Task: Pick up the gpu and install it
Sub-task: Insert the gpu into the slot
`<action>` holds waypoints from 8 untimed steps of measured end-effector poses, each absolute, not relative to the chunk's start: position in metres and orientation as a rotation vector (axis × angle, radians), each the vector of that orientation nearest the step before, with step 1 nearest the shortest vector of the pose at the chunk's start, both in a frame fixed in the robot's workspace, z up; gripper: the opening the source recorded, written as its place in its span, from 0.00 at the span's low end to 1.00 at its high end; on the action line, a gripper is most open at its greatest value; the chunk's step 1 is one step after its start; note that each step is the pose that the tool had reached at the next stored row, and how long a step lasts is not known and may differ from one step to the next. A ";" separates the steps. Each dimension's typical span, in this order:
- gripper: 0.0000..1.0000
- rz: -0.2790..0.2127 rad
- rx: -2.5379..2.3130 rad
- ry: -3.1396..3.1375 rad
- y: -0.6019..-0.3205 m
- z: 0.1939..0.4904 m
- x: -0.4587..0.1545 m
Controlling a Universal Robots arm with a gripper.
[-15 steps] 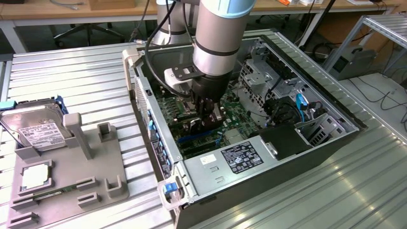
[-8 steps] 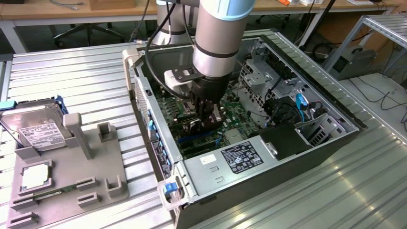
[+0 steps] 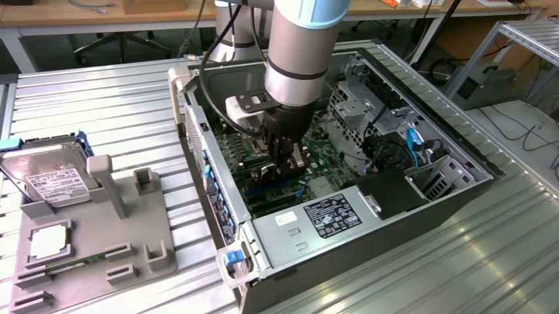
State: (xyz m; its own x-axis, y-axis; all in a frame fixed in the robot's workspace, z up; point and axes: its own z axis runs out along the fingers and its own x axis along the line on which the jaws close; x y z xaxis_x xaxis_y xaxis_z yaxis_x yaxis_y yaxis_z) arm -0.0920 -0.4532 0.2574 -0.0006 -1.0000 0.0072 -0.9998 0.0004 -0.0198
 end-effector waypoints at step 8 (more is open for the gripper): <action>0.27 -0.031 -2.215 2.216 -0.453 0.256 -0.092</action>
State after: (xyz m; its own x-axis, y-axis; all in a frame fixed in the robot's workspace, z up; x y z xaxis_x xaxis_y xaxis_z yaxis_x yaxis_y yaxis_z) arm -0.0920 -0.4532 0.2559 -0.0006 -1.0000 0.0079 -0.9998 0.0004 -0.0198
